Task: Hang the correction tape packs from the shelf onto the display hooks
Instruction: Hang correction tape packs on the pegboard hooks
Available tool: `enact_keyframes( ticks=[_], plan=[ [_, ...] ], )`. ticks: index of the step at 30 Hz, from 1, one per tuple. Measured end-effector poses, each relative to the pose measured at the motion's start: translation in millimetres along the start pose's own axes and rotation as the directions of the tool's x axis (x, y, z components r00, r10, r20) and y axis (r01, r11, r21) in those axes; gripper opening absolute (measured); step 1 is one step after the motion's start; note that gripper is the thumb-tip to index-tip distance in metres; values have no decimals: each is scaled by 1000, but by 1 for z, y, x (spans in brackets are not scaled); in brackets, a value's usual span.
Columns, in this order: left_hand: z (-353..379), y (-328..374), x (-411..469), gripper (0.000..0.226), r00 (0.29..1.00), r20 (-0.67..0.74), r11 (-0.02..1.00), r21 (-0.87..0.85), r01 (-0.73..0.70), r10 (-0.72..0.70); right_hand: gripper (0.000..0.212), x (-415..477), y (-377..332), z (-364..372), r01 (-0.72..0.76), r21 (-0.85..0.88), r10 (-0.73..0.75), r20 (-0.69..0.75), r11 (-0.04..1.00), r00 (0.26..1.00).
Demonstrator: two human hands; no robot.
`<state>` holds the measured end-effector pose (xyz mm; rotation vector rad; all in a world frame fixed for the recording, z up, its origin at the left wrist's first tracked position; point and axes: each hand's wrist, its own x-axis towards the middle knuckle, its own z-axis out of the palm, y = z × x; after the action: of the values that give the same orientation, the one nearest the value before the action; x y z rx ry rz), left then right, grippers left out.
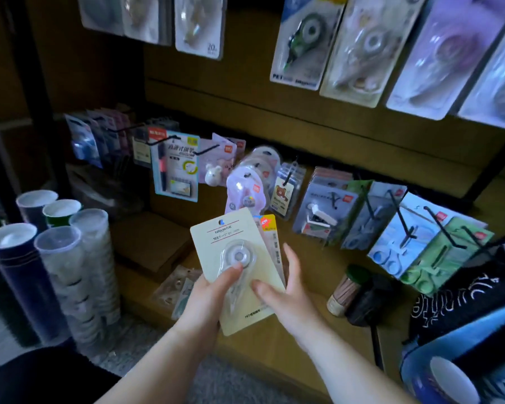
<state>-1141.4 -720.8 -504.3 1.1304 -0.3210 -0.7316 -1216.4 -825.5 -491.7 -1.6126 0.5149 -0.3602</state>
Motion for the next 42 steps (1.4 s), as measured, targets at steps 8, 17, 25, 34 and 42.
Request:
enact_keyframes(
  ticks=[8, 17, 25, 34, 42],
  plan=[
    [30, 53, -16, 9, 992, -29, 992, 28, -125, 125, 25, -9, -54, 3, 196, -213, -245, -232, 957, 942],
    [48, 99, -33, 46, 962, 99, 967, -38, -250, 253, 11, -30, -120, -8, 250, -103, -271, -342, 963, 900],
    [48, 130, -29, 64, 946, 143, 956, -14, -293, 292, 8, -30, -164, -13, 272, -116, -295, -411, 955, 862],
    [62, 184, -2, 109, 879, 160, 892, -35, -450, 450, 11, -5, -232, -23, 348, 31, -310, -390, 937, 867],
    [69, 219, 30, 87, 831, 147, 842, -22, -539, 536, 15, 7, -309, -49, 458, -207, -502, -309, 864, 808]
  ],
)
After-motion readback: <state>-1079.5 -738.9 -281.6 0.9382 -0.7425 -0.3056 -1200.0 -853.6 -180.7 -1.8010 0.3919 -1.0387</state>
